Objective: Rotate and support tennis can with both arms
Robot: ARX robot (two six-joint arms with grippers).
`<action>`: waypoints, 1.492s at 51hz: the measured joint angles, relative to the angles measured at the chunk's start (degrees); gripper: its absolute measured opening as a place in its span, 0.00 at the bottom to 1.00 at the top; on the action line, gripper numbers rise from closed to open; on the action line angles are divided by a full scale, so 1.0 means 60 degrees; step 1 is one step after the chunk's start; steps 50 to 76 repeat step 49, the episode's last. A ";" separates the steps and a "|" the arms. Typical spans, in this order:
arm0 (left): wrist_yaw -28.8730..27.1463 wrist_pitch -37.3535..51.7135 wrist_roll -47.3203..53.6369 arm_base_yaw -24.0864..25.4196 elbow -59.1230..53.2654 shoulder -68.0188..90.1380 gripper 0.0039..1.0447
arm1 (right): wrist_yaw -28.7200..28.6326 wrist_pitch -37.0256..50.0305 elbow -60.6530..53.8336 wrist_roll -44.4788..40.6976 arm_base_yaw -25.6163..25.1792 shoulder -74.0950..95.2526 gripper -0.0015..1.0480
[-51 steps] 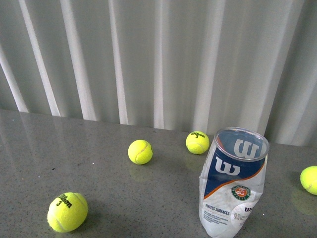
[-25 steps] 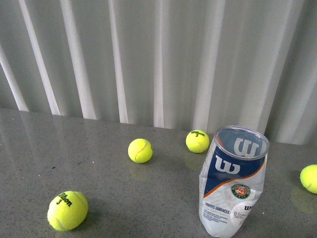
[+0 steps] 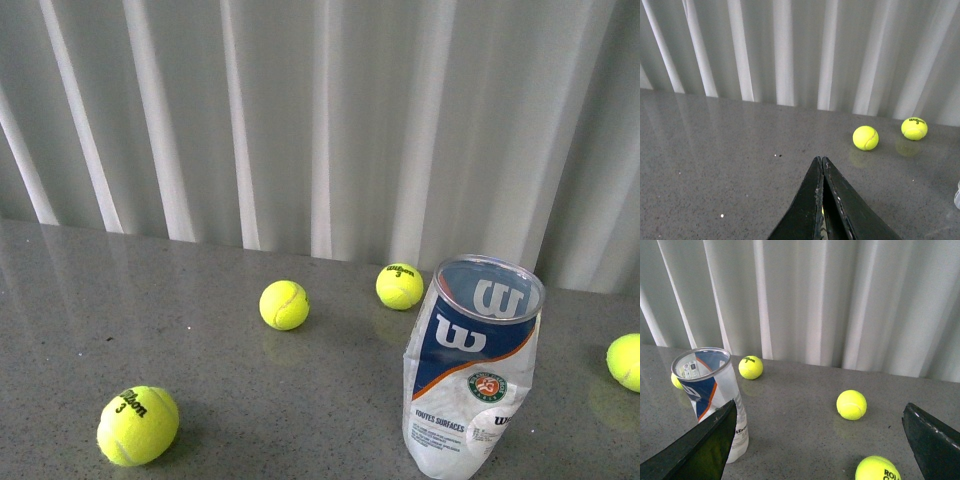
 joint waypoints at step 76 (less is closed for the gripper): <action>-0.0004 -0.0044 0.0000 0.0000 0.0000 -0.0018 0.96 | -0.0004 0.0000 0.0000 0.0000 0.0000 0.0000 0.93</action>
